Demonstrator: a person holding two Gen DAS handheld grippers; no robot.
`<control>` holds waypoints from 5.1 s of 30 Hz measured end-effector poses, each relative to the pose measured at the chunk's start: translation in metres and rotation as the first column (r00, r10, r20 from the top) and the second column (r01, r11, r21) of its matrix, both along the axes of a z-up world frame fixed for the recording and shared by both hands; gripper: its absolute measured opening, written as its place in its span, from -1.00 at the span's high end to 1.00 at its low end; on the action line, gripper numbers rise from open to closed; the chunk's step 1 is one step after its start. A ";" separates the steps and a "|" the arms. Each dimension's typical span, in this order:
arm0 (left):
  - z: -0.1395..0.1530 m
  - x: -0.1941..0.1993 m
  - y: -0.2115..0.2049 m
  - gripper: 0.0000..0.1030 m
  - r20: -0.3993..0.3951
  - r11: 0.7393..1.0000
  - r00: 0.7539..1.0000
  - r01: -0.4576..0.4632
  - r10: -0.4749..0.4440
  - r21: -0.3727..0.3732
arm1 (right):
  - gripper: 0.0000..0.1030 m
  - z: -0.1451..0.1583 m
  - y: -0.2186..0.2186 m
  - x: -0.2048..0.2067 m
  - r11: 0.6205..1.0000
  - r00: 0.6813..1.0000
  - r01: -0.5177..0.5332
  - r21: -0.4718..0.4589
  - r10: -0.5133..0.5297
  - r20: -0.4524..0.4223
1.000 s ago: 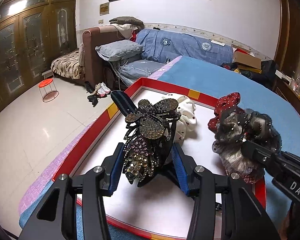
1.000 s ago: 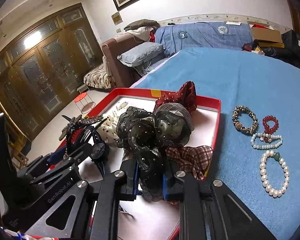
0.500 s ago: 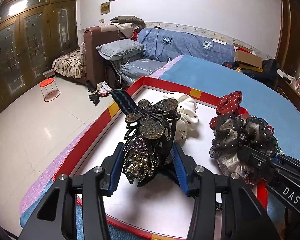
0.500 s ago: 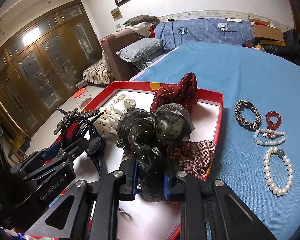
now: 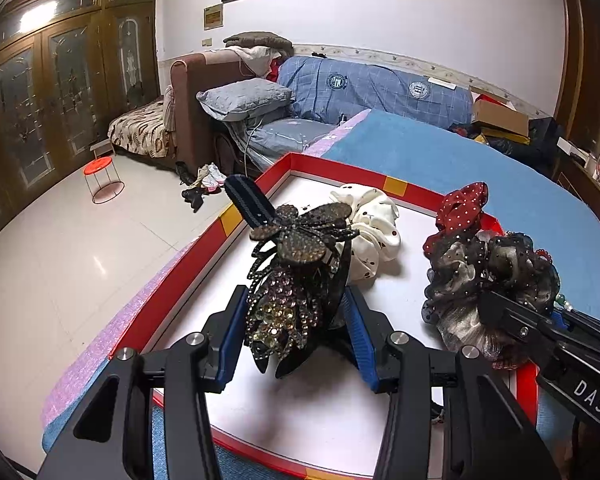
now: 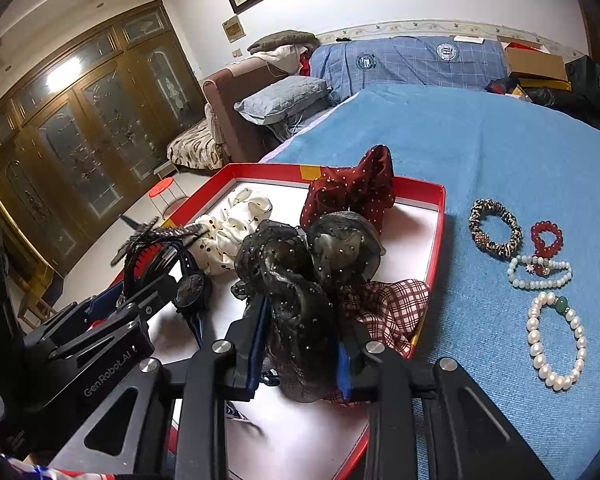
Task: Organize jewelry
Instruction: 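Lower the scrunchie and clip into the box and open both tools, then move both tools toward the bracelets on the bed, then grasp the green-bead pearl bracelet with the right tool while the left tool grasps the gold beaded bracelet, then carry the pearl bracelet and gold bracelet over the red box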
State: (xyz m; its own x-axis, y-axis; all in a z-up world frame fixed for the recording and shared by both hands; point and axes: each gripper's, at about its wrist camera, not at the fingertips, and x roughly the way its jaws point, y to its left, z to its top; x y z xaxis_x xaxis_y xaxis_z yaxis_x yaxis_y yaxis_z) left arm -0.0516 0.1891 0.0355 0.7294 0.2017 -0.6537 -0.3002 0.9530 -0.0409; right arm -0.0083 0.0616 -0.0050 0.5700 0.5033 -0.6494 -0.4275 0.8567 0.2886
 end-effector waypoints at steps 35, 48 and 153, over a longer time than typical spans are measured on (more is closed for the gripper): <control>0.040 -0.025 -0.027 -0.25 0.084 0.997 0.994 0.073 -0.074 0.015 | 0.40 0.025 -0.175 -0.014 0.949 0.955 0.294 0.112 -0.297 0.011; 0.040 -0.017 -0.068 -0.25 0.047 0.978 0.977 0.207 -0.209 0.038 | 0.50 -0.020 -0.154 0.019 0.922 0.952 0.283 -0.264 -0.303 -0.039; 0.015 0.038 -0.253 0.90 0.035 0.849 0.852 0.514 -0.522 0.123 | 0.80 0.044 -0.222 -0.024 0.926 0.930 0.349 0.146 -0.362 0.068</control>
State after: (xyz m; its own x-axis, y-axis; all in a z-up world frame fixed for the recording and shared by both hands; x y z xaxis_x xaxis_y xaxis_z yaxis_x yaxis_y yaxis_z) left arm -0.0140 -0.0643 0.0500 0.7870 -0.1528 -0.5978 0.2383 0.9690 0.0660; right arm -0.0322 -0.1608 0.0391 0.7811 0.3322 -0.5288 -0.1318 0.9154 0.3805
